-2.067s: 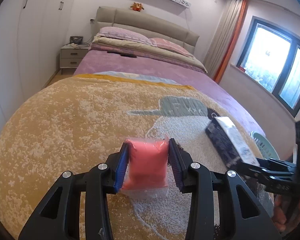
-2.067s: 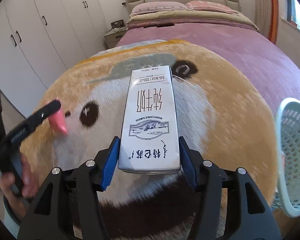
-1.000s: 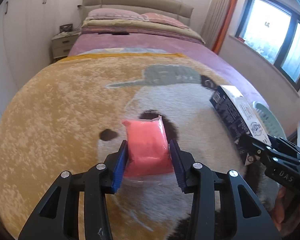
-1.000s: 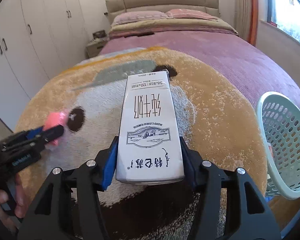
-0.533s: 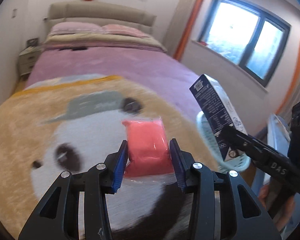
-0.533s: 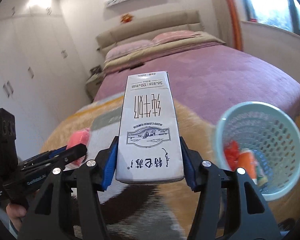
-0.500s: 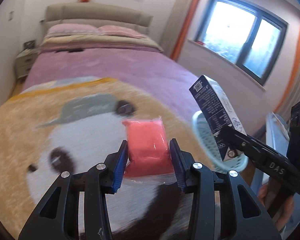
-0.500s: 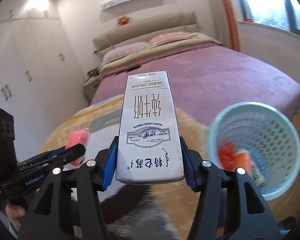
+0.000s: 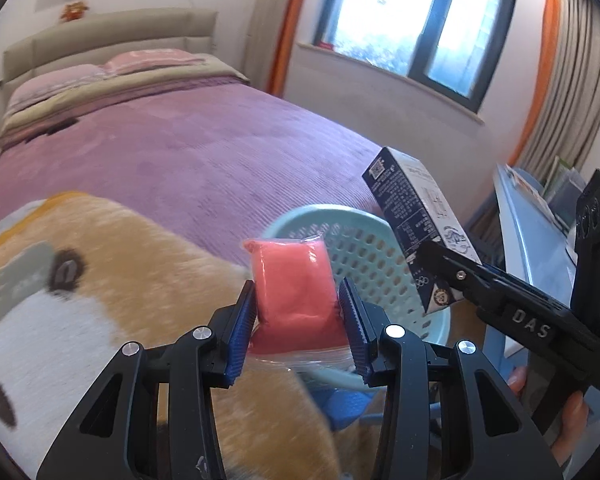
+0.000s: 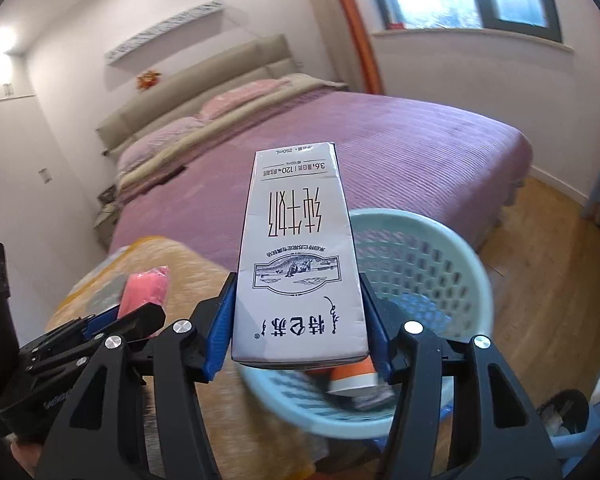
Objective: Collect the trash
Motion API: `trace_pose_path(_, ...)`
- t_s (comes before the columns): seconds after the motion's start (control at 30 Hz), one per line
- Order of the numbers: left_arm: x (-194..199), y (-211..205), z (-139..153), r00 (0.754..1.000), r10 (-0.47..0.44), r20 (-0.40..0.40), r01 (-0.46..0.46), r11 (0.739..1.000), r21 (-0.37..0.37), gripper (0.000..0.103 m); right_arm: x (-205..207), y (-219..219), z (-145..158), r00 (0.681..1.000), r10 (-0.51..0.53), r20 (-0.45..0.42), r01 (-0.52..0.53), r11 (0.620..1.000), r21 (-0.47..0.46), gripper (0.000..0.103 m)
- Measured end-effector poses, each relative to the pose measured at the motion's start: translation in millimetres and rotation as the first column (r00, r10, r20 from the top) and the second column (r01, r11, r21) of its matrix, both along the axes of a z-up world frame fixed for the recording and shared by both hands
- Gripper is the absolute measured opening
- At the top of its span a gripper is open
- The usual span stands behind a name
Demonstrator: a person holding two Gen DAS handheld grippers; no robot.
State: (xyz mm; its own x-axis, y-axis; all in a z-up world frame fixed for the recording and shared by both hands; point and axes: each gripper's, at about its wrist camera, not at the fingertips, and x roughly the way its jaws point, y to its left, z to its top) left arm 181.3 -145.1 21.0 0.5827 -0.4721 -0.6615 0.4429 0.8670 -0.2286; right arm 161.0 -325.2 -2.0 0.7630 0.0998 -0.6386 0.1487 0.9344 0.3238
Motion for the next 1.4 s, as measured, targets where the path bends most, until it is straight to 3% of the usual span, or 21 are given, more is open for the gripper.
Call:
trace_pose_path(0.3, 27.5, -46.1, -24.6, 0.998, -0.052, -0.032, 0.054, 0.996, 0.064, 0.042, 22.5, -32.8, -41.0, 0.987, -0.103, -0.119, 0.111, 0.992, 0.058, 0.055)
trace_pose_path(0.4, 27.2, -38.7, -25.2, 0.999, -0.036, -0.028, 0.038, 0.998, 0.051, 0.074, 18.7, -40.1, -47.8, 0.983, -0.111, -0.146, 0.131, 0.982, 0.136, 0.060)
trace_pose_path(0.43, 23.3, -34.8, -24.3, 0.999, -0.038, -0.014, 0.038, 0.999, 0.034, 0.075, 16.9, -42.7, -48.7, 0.982, -0.114, -0.148, 0.136, 0.980, 0.147, 0.061)
trace_pose_path(0.8, -9.6, 18.0, -19.6, 1.000, 0.024, -0.015, -0.024, 0.999, -0.022, 0.076, -12.3, -21.2, -38.9, 0.988, -0.058, -0.143, 0.082, 0.983, 0.165, 0.061)
trace_pose_path(1.07, -49.9, 69.1, 1.5, 0.990, 0.128, 0.063, -0.125, 0.991, -0.044, 0.085, -29.6, 32.2, -7.6, 0.995, 0.037, -0.093, -0.028, 0.995, 0.098, 0.064)
trace_pose_path(1.3, -95.5, 118.2, -3.8, 0.936, 0.301, 0.182, -0.302, 0.953, -0.020, 0.088, -64.7, 81.5, 23.0, 0.995, 0.082, 0.063, -0.079, 0.995, -0.059, 0.064)
trace_pose_path(1.4, -122.1, 127.7, -3.5, 0.877, 0.361, 0.316, -0.385, 0.923, 0.013, 0.088, -83.0, 97.2, 30.6, 0.986, 0.089, 0.141, -0.072, 0.990, -0.118, 0.064)
